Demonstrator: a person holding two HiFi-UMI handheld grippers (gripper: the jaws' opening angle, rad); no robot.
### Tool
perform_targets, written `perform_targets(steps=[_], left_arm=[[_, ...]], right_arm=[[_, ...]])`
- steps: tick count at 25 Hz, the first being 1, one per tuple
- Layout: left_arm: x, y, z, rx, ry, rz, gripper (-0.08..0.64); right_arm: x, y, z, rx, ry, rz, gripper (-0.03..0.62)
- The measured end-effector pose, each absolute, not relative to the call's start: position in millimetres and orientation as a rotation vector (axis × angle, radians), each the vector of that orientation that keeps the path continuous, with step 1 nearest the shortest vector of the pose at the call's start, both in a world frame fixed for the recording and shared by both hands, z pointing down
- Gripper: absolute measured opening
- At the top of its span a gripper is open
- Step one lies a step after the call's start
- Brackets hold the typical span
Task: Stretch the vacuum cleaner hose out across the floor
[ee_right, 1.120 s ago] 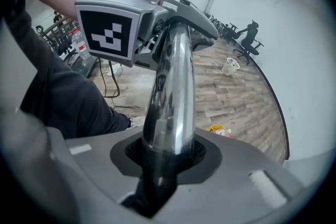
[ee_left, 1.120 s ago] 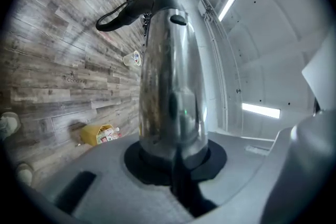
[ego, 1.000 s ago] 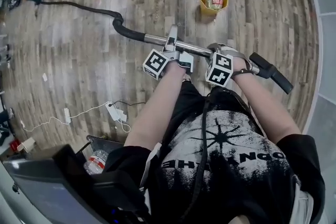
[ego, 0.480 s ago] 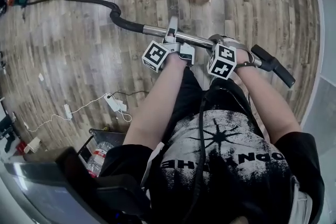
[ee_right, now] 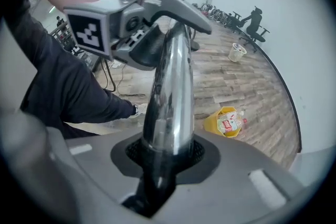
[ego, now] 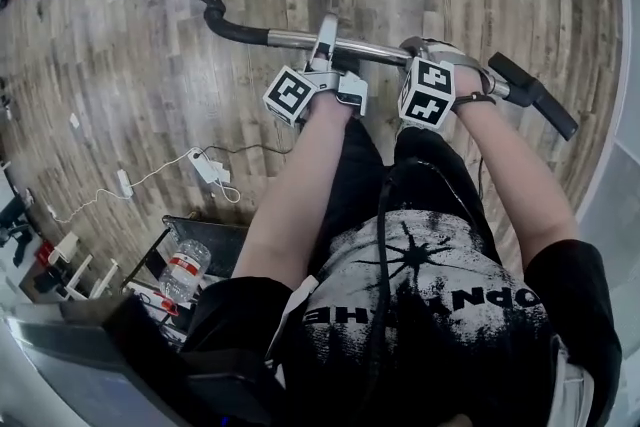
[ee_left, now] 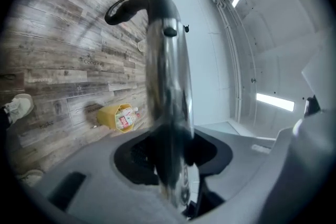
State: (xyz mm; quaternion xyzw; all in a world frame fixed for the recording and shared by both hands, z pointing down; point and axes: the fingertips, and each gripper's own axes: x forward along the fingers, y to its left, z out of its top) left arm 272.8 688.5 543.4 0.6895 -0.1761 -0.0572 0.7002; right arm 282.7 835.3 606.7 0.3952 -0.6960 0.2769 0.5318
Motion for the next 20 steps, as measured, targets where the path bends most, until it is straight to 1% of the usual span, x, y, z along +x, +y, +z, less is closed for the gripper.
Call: perform_targets(steps=[2, 5, 8, 9, 10, 11, 13, 16, 20], left_arm=[[272, 705, 552, 1.530, -0.366, -0.079, 0.183], [273, 721, 562, 1.572, -0.323, -0.001, 0.169], [270, 735, 584, 1.662, -0.309, 0.163, 0.163], [267, 742, 590, 1.684, -0.299, 0.219, 0.152], [265, 749, 595, 1.706, -0.283, 0.265, 0.121], [262, 757, 600, 1.729, -0.257, 0.300, 0.052], [260, 773, 613, 1.799, -0.175, 0.361, 0.004], [270, 783, 640, 1.941, -0.013, 0.463, 0.000], [312, 786, 681, 2.117, 0.213, 0.582, 0.000]], right_arm=[[298, 838, 613, 0.963, -1.638, 0.686, 0.104], [312, 843, 628, 0.965, -1.621, 0.674, 0.104], [319, 849, 649, 0.959, -1.619, 0.663, 0.104], [320, 851, 657, 0.963, -1.619, 0.663, 0.104], [322, 854, 667, 0.971, -1.618, 0.666, 0.104], [324, 856, 678, 0.981, -1.615, 0.671, 0.104], [330, 862, 703, 0.997, -1.602, 0.680, 0.104], [342, 865, 748, 1.005, -1.573, 0.647, 0.104], [365, 867, 813, 0.995, -1.553, 0.620, 0.104]])
